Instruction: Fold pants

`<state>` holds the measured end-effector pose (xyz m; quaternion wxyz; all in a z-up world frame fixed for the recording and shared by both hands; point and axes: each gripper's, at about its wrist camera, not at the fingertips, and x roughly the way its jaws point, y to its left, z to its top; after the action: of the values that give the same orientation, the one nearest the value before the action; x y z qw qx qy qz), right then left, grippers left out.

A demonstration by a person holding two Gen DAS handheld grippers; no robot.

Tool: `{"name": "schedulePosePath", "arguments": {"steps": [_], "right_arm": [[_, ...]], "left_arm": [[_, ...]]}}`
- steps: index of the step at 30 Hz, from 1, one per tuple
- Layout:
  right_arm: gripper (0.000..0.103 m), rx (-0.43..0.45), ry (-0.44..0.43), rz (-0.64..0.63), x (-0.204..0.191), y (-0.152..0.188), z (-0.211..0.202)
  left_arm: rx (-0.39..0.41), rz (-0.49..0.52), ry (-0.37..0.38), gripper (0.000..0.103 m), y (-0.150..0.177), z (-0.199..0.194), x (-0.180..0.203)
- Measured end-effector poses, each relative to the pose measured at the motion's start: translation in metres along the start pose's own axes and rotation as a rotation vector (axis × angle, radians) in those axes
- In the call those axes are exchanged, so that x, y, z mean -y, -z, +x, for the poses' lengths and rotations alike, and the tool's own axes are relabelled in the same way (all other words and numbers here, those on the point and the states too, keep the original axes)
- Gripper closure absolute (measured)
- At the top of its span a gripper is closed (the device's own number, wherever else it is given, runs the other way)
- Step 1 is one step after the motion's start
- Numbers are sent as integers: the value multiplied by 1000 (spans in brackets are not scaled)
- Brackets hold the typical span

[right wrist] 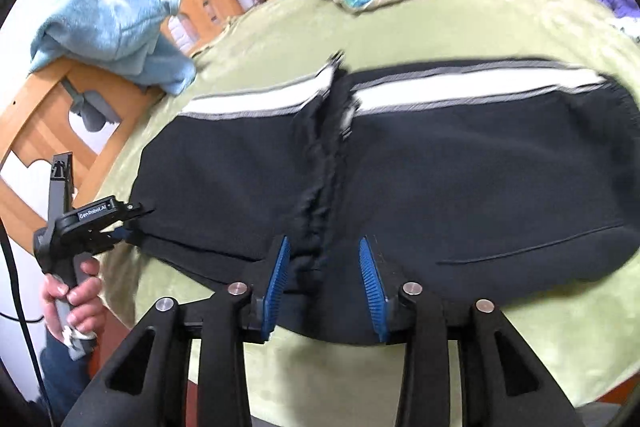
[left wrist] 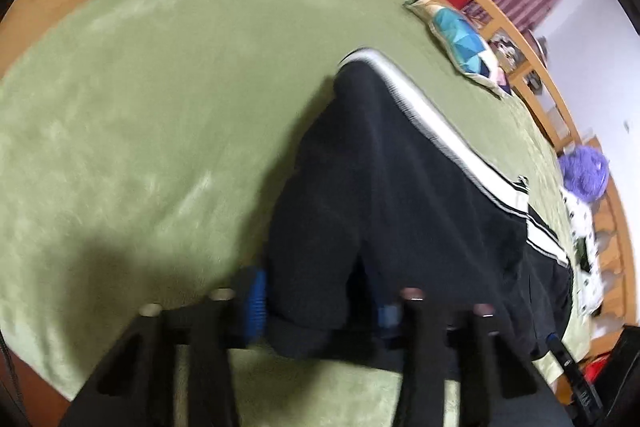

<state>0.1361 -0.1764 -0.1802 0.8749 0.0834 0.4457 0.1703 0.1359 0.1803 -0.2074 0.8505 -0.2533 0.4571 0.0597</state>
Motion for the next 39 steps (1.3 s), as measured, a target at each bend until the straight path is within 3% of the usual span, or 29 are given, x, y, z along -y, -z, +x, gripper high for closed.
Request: {"name": "schedulePosePath", "arguments": {"steps": [4,8,15,20,26,30,32,33,34,36,39], "right_arm": [[58,35,39,16,25,-1,-23],[58,63,115,35,57,-3,-51],[58,128,128,126,120,-3,-101],[58,146,113,193,158,-6,-120],[58,127,100,244,177,0,-119],[58,88,81,217,169,-1,-104],[57,78,62,200,163,-3,-96],[56,72,49,191,158,-6,-90],[56,67,36,185,153,-11,-83],[54,51,1,190,144,-20,-69],[53,40,-80,203,129,-35,-48]], "left_arm": [[102,161,-93,78,-4,-37,56],[167,299,-112,79,-7,-67,123],[212,540,-69,86,16,-91,254],[143,657,20,87,48,-68,318],[-51,710,82,88,91,-11,339],[-141,665,143,81,106,0,325],[-138,638,181,78,102,-12,311],[-127,634,194,72,100,-18,307],[-105,627,201,58,97,-26,301],[-46,622,170,42,89,-38,290],[17,610,113,42,75,-49,264]]}}
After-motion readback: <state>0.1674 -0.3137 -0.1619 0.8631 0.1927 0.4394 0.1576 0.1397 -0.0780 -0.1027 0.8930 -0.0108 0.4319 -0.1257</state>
